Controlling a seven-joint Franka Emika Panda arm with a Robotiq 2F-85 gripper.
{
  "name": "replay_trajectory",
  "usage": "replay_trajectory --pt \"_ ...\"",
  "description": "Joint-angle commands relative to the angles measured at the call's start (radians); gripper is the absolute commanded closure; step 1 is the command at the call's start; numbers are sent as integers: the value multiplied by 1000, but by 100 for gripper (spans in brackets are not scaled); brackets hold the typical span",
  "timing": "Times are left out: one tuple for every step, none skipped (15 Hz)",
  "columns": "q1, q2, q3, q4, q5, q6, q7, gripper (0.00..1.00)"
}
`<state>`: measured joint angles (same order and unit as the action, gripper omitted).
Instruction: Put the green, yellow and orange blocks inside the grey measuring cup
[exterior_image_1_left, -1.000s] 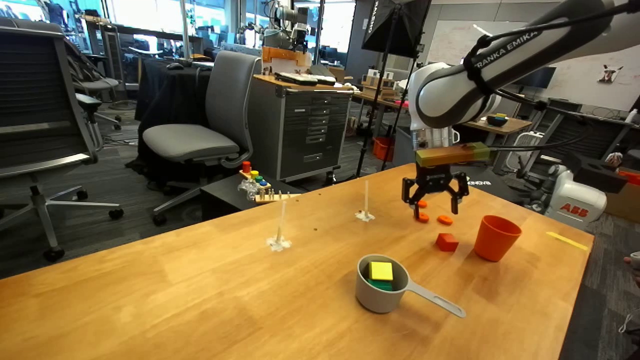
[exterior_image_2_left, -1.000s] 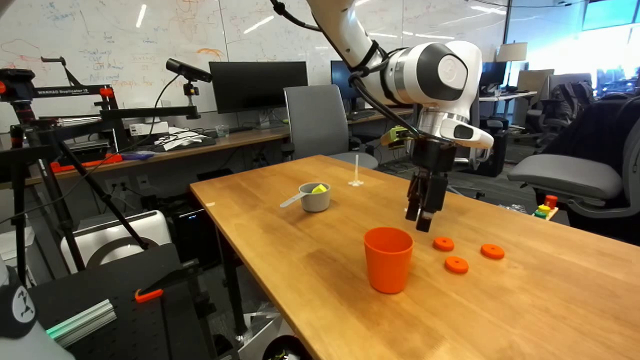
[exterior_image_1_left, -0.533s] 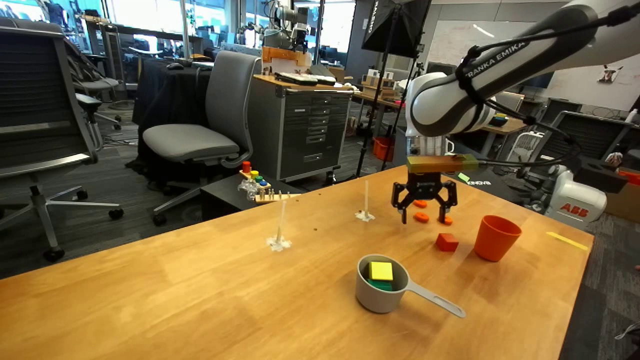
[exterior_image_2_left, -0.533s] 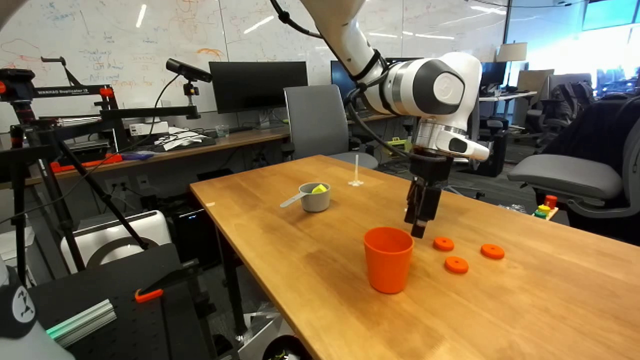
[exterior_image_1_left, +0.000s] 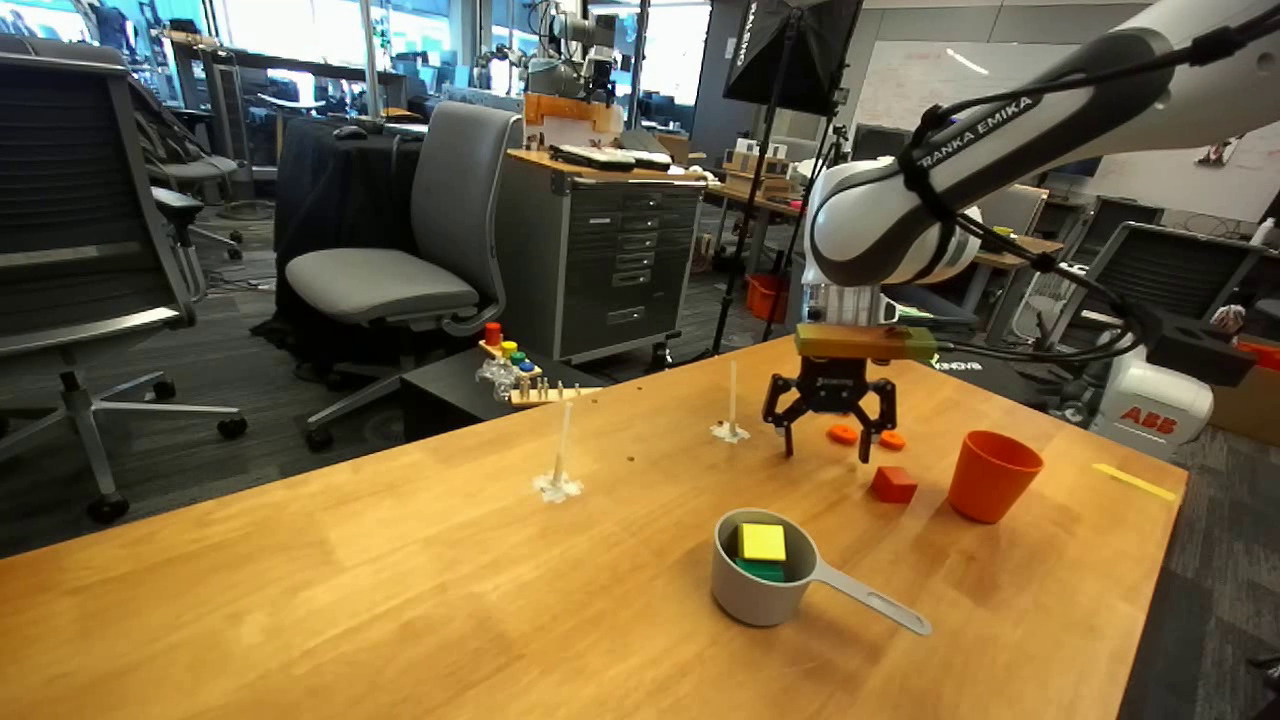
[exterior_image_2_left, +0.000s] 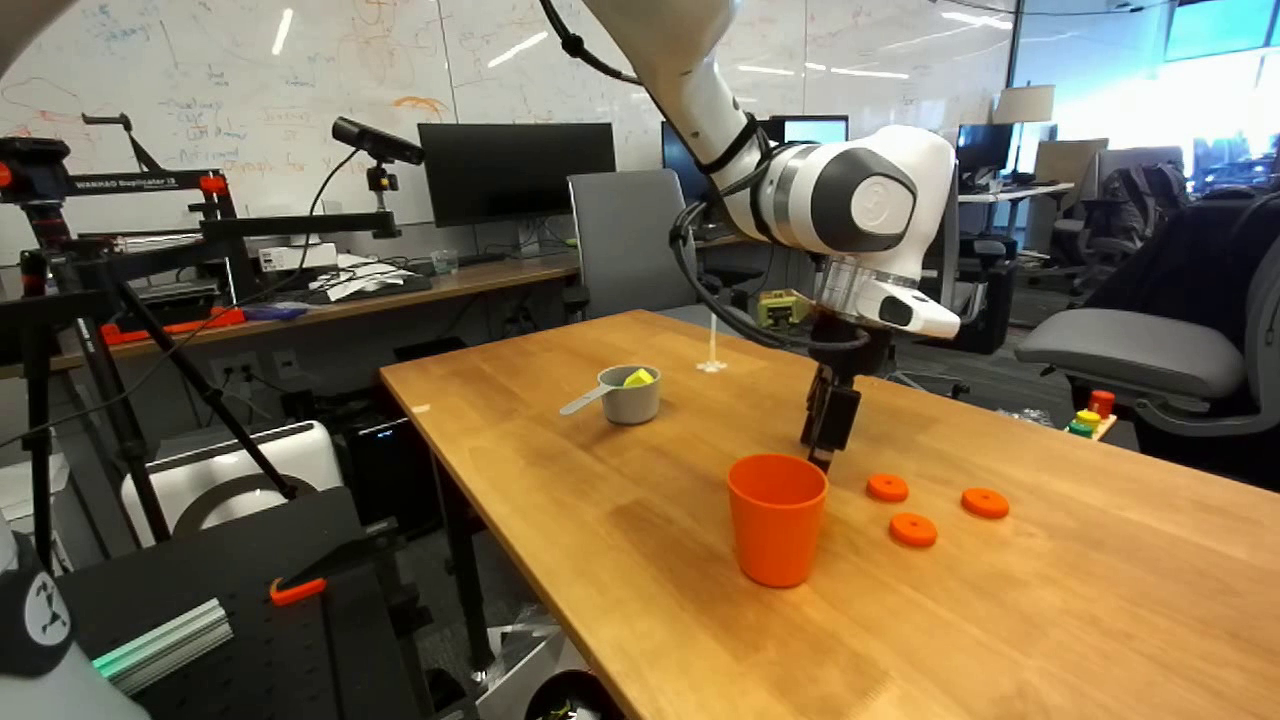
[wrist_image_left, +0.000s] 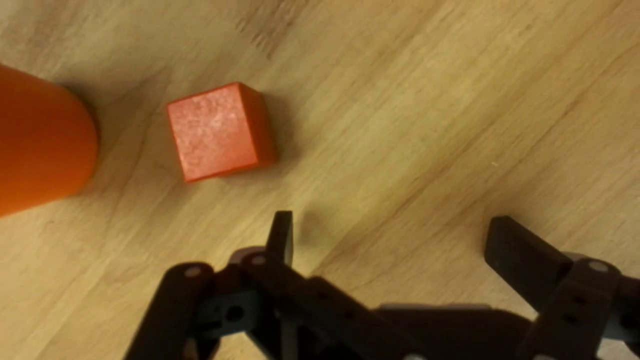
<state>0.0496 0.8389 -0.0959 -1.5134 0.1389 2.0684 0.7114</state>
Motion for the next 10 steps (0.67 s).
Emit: replay_trajectory --pt "8 -16 -3 -18 15 -2 35 0" --pt "10 -27 -6 -33 11 2 43 0" --pt "7 -35 -5 -43 15 -4 48 0" --pt "7 -41 -8 -54 13 0 58 0" --pt "4 -46 -7 -62 16 -1 63 0" --pt "0 -49 -5 -68 23 -3 71 0" --pt "-3 -52 -3 -74 28 -4 76 0" --pt "-9 -53 2 -71 38 -21 79 0" --pt "-12 -57 3 -67 44 -40 86 0" --pt "-20 -69 12 -56 40 -89 48 0"
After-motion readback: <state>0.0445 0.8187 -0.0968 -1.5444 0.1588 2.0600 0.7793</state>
